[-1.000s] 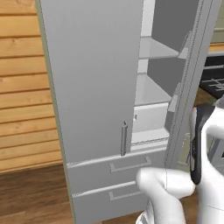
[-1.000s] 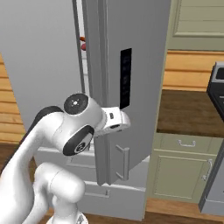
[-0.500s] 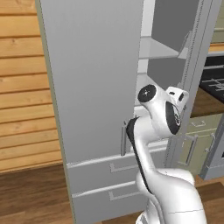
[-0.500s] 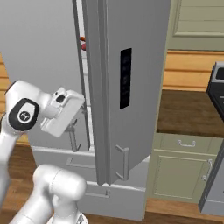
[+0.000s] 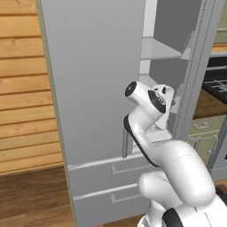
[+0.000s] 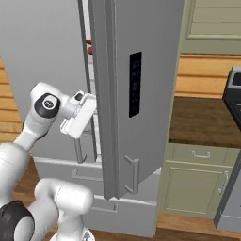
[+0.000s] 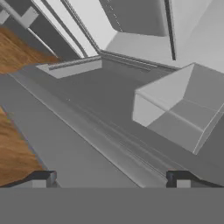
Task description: Take the strawberry from the fridge and place it on top of the pancake, located on the dining counter.
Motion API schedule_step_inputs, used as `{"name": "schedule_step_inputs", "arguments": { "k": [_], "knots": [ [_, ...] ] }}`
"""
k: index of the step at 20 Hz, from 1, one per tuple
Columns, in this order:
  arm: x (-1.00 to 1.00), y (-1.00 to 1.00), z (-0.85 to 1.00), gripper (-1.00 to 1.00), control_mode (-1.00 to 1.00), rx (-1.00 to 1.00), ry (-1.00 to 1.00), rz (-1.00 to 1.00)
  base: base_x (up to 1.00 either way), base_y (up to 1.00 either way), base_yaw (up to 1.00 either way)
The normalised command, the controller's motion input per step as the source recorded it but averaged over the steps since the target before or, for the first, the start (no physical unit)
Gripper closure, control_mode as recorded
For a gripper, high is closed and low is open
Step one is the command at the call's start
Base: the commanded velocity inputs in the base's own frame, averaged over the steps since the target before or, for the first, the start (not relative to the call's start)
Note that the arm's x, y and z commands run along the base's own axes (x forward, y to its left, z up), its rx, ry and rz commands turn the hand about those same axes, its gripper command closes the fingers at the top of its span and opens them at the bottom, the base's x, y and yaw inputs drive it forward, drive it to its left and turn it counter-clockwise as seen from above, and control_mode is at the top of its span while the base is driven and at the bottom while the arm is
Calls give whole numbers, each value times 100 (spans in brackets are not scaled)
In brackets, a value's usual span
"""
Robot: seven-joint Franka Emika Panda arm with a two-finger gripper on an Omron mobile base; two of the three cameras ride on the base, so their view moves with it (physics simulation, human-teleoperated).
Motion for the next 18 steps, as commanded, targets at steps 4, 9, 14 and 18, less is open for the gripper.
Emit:
{"name": "schedule_step_inputs", "arguments": {
  "k": [4, 9, 14, 18],
  "knots": [
    [14, -69, -9, -100, -100, 0, 1, 0, 0, 0, 0],
    [-46, -94, -3, -100, -100, 0, 0, -5, 0, 0, 0],
    [-30, -100, 0, -100, -100, 0, -1, -1, 0, 0, 0],
    [-18, -100, -8, -100, -100, 5, -10, 0, 0, 0, 0]
  ]
}}
